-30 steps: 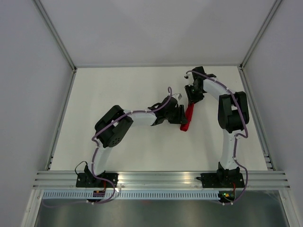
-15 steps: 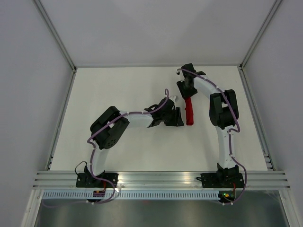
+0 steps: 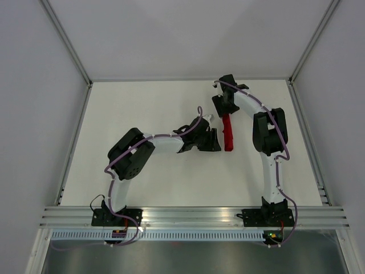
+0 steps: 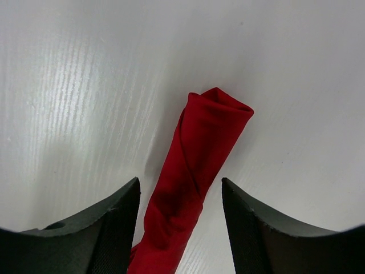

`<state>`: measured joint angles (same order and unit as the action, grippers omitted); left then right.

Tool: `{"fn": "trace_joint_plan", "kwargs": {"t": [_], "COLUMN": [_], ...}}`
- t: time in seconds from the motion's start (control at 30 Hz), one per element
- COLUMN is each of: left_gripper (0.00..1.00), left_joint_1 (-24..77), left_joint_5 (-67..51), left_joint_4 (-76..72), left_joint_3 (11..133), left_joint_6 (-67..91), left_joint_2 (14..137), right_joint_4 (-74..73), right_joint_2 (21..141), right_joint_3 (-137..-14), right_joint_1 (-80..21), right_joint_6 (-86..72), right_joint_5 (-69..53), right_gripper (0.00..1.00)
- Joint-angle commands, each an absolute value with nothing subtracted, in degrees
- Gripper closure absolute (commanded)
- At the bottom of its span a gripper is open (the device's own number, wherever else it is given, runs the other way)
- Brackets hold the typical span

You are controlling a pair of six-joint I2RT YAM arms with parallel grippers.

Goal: Fold the napkin, place the utensils inside, and roll it up
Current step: Roll the napkin with the utensil

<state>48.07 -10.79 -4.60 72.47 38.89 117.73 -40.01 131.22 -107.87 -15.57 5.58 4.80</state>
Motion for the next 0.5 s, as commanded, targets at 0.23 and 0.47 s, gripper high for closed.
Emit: {"fn": "trace_joint_plan", "kwargs": {"t": [0.23, 0.47], "left_gripper": [0.49, 0.48], "left_joint_1": [43.6, 39.0], "left_joint_5": [-14.0, -14.5], "left_joint_4": [-2.4, 2.6], "left_joint_3": [70.9, 65.0], "left_joint_6": [33.1, 28.1], "left_joint_2": [107.5, 92.9], "right_joint_4": [-43.5, -34.1], "right_joint_2": [120.3, 100.5], "right_joint_3": [-113.5, -97.2], "right_joint_1": [-10.5, -1.5], "right_joint_6": [2.7, 0.2], "right_joint_5": [-4.6, -16.6], "right_gripper": [0.28, 0.25]}}
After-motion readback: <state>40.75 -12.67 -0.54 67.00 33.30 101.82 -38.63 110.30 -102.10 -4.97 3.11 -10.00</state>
